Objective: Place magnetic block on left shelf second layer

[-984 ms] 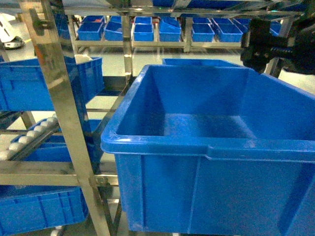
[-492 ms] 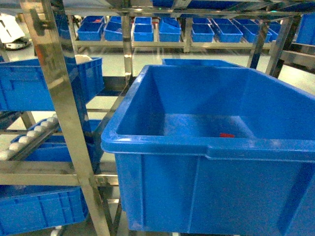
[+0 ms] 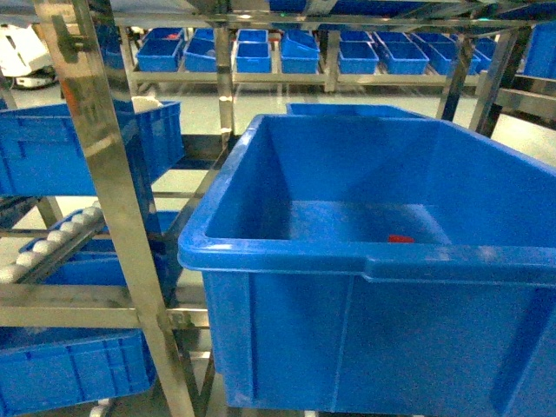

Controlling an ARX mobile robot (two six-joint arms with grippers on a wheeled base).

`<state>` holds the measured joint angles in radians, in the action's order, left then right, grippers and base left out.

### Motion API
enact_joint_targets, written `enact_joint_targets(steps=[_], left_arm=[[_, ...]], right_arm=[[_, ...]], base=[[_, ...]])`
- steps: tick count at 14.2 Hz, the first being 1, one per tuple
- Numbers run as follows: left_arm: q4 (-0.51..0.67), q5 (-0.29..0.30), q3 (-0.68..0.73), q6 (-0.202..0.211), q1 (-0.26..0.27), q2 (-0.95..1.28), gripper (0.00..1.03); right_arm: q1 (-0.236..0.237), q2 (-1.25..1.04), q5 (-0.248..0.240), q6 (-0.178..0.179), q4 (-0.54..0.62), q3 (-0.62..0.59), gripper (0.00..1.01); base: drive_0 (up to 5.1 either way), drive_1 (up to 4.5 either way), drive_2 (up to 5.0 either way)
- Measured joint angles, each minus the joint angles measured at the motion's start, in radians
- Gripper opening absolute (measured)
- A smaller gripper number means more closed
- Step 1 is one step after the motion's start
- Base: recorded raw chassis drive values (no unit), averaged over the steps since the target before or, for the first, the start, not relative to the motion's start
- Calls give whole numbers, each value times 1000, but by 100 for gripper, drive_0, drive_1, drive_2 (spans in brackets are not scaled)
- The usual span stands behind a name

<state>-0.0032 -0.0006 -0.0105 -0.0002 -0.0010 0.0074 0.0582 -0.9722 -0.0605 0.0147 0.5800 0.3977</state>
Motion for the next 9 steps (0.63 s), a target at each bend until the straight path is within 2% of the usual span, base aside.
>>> enact_joint_targets(steps=[1,2,3,9], left_arm=[[0,0,0,0,0,0,98],[0,-2,0,0,0,0,98],[0,1,0,0,0,0,98],[0,0,0,0,0,0,98]], right_arm=[[-45,34,57,-6,13,-57,20],[-61,74,55,-7,22,-104,6],[-58,112,57,-10,25,-142,2],[-58,336,58,-10,-46,-300,2]], base=[[0,0,0],[0,0,0],[0,0,0],[0,0,0]])
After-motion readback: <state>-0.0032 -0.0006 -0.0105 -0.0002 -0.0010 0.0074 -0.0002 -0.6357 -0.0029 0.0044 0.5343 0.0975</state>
